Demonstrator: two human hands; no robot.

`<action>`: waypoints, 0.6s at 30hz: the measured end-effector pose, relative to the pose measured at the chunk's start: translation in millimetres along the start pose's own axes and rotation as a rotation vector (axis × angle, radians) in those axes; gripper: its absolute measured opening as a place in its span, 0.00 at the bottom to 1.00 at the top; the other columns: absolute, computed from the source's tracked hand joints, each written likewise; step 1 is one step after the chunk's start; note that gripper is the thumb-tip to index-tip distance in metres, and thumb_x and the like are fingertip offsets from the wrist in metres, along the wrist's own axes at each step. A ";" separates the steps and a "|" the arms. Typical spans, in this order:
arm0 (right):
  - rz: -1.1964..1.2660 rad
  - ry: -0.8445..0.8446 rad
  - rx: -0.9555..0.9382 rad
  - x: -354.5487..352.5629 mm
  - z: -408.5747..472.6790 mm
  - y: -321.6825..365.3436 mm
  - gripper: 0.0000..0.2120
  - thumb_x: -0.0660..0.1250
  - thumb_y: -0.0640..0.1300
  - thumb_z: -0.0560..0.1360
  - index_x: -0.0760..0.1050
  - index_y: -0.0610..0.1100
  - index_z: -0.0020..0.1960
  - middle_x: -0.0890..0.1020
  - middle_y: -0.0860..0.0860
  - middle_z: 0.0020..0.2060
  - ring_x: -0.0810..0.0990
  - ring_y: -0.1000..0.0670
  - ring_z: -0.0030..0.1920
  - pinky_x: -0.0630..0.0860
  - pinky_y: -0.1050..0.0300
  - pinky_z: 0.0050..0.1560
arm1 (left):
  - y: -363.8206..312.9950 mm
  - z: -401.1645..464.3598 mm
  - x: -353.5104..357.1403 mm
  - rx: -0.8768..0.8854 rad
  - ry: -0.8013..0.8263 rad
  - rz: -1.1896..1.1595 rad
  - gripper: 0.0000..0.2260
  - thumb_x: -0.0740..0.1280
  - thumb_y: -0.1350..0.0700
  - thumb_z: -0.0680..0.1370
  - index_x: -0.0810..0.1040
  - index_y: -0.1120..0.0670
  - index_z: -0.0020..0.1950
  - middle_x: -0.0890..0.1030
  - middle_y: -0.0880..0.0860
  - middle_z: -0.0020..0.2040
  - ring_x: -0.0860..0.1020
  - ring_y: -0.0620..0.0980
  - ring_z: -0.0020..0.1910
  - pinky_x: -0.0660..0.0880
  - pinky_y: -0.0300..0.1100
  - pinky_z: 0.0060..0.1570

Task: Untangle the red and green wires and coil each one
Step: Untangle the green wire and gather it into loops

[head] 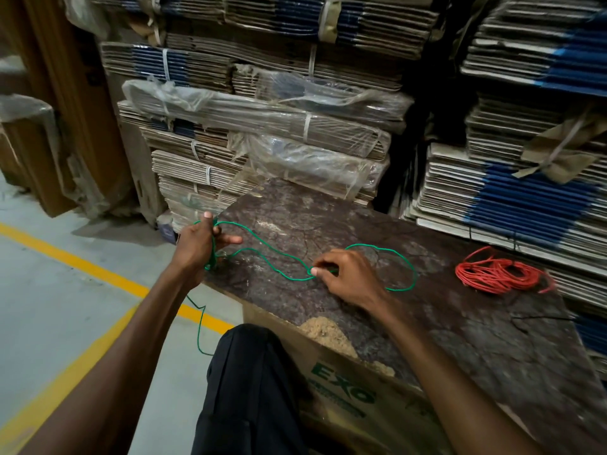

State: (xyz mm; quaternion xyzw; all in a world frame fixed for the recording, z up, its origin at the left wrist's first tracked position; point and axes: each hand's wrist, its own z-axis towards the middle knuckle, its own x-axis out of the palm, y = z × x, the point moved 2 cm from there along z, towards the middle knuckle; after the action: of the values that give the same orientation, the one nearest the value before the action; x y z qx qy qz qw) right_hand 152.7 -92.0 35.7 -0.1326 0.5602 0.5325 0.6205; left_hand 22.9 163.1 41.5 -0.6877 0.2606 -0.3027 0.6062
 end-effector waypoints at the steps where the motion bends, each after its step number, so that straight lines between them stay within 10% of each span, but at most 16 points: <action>1: 0.022 0.027 0.003 -0.3 -2.3 -2.3 0.07 0.71 0.48 0.72 0.84 0.46 0.47 0.85 0.51 0.42 0.82 0.52 0.43 0.76 0.57 0.46 | -0.2 0.4 -0.5 -0.004 0.001 -0.003 0.21 0.52 0.45 0.84 0.67 0.53 0.35 0.84 0.57 0.33 0.85 0.49 0.41 0.65 0.62 0.66; 10: 0.224 -0.039 0.310 -25.1 -10.7 -30.3 0.03 0.69 0.56 0.65 0.81 0.61 0.36 0.84 0.58 0.34 0.81 0.57 0.37 0.77 0.56 0.41 | -6.8 -9.4 4.8 -0.058 0.031 0.022 0.21 0.52 0.44 0.84 0.66 0.53 0.36 0.84 0.56 0.33 0.83 0.51 0.37 0.76 0.41 0.26; 18: 0.854 -0.310 0.538 -96.5 -35.0 -49.5 0.02 0.73 0.40 0.72 0.82 0.41 0.42 0.77 0.55 0.27 0.64 0.58 0.25 0.63 0.66 0.26 | -5.6 -3.6 6.4 -0.072 0.027 -0.042 0.21 0.52 0.45 0.84 0.67 0.53 0.35 0.84 0.58 0.33 0.85 0.52 0.37 0.77 0.53 0.46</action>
State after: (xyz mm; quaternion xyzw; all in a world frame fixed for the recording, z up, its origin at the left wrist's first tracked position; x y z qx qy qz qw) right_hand 192.2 -187.7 83.2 0.3520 0.5827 0.5885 0.4361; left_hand 24.6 156.7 48.0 -0.7105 0.2648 -0.3151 0.5708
